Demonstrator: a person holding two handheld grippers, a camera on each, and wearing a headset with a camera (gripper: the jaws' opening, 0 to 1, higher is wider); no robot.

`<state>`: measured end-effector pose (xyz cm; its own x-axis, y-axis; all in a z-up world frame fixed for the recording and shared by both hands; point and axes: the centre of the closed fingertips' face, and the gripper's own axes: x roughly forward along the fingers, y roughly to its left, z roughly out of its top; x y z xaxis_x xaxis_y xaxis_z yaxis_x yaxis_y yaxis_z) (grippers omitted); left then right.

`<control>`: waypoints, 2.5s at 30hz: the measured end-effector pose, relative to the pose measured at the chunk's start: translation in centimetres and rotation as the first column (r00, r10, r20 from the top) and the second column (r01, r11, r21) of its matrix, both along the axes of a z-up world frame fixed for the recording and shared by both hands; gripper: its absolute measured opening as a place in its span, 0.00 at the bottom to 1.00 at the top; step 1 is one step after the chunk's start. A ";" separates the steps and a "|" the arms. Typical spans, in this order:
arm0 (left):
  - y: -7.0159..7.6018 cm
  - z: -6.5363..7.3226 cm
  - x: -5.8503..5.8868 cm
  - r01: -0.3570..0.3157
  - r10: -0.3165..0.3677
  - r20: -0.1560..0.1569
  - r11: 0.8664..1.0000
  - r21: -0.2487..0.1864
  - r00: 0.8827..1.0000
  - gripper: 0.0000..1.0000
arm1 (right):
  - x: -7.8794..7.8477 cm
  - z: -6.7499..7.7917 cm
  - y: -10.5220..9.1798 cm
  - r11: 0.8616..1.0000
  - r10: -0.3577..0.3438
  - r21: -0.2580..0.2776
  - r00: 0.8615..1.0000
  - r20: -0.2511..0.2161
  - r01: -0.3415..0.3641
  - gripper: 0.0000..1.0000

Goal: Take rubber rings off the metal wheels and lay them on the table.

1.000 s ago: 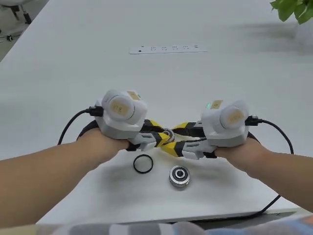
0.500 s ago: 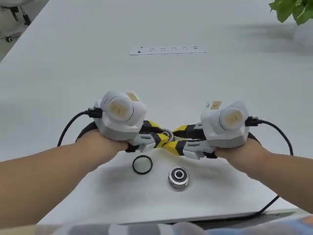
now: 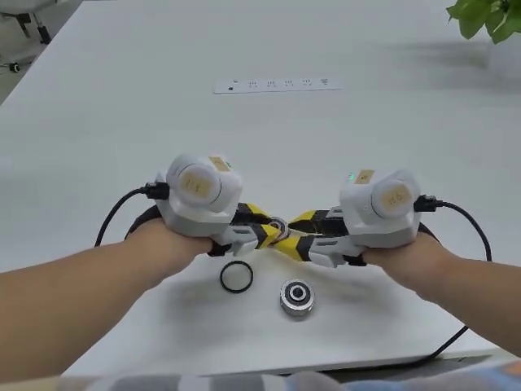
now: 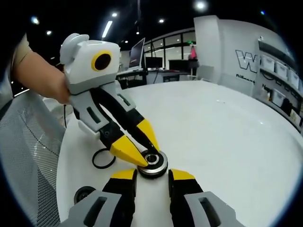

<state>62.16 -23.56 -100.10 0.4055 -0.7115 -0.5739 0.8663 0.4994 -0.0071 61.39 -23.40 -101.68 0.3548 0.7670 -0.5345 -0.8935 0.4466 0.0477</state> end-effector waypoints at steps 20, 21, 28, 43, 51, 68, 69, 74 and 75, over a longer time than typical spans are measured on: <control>0.1 -0.1 0.0 -0.005 0.005 0.001 1.000 0.001 1.000 0.13 | -0.2 0.1 0.1 1.000 0.011 -0.015 1.000 0.012 -0.011 0.21; 0.1 -0.1 0.1 -0.005 0.005 0.001 1.000 0.001 1.000 0.13 | -0.2 0.1 0.0 1.000 0.011 -0.015 1.000 0.011 -0.011 0.20; 0.1 -0.2 0.1 -0.008 0.008 -0.001 1.000 0.001 1.000 0.13 | -0.4 0.0 -0.4 1.000 0.000 -0.001 1.000 -0.019 0.000 0.16; 0.1 -0.2 0.1 -0.013 0.013 -0.001 1.000 0.001 1.000 0.13 | -0.4 0.1 -0.3 1.000 0.007 -0.004 1.000 -0.008 -0.007 0.20; 0.1 -0.2 0.1 -0.012 0.012 -0.001 1.000 0.002 1.000 0.13 | -0.1 -0.1 0.9 1.000 0.019 -0.016 1.000 0.009 -0.018 0.27; 0.1 -0.2 0.0 -0.010 0.010 -0.001 1.000 0.004 1.000 0.13 | -0.3 0.0 -0.4 1.000 0.009 -0.015 1.000 -0.008 -0.010 0.17; 0.1 -0.2 0.0 -0.010 0.010 -0.001 1.000 0.004 1.000 0.13 | -0.4 0.0 -0.4 1.000 0.009 -0.016 1.000 -0.009 -0.009 0.16; 0.1 -0.2 0.0 -0.011 0.011 -0.001 1.000 0.004 1.000 0.13 | -0.4 0.0 -0.6 1.000 0.010 -0.017 1.000 -0.015 -0.010 0.13; 0.1 -0.2 0.0 -0.011 0.011 -0.001 1.000 0.004 1.000 0.13 | -0.4 -0.1 -0.6 1.000 0.009 -0.017 1.000 -0.017 -0.009 0.12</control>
<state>62.21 -23.42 -100.29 0.4128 -0.7043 -0.5775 0.8605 0.5093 -0.0060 60.98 -23.98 -101.75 0.3387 0.7608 -0.5537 -0.8966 0.4393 0.0552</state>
